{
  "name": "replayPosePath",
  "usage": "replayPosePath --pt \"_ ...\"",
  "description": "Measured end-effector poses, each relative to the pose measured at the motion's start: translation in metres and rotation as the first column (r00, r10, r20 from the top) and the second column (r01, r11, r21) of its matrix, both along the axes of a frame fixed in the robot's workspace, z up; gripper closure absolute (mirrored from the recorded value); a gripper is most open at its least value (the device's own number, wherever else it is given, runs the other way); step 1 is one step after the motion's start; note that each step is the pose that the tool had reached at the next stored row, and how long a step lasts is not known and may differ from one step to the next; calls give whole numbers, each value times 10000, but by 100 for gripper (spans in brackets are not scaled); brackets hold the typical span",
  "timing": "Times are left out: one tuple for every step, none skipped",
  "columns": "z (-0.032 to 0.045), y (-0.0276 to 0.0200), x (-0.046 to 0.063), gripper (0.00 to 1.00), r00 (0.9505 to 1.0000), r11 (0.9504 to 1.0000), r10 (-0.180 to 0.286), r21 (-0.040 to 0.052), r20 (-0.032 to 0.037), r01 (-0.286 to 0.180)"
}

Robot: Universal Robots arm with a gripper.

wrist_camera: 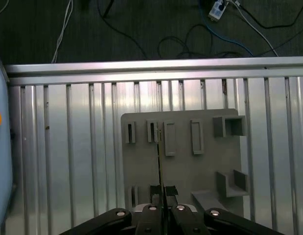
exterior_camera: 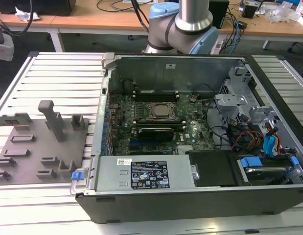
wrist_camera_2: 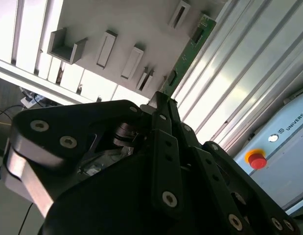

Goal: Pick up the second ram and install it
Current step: 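Pick up the second ram and move it above second insertion slot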

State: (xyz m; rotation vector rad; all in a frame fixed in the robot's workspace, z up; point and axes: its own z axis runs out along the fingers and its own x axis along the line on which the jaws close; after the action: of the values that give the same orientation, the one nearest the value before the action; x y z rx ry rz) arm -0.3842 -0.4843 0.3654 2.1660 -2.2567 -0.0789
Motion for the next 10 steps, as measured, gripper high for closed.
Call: replayPosePath --pt "37 0 0 87 10000 10000 0 0 0 0" --pt "70 0 0 87 10000 10000 0 0 0 0" --pt "85 0 0 87 10000 10000 0 0 0 0" --pt "95 0 0 87 10000 10000 0 0 0 0" --pt "121 0 0 87 10000 10000 0 0 0 0" --pt "132 0 0 87 10000 10000 0 1 0 0" --pt "144 0 0 87 10000 10000 0 0 1 0" --pt "157 0 0 87 10000 10000 0 0 0 0" --pt "169 0 0 87 10000 10000 0 0 0 0" --pt "186 0 0 87 10000 10000 0 0 0 0"
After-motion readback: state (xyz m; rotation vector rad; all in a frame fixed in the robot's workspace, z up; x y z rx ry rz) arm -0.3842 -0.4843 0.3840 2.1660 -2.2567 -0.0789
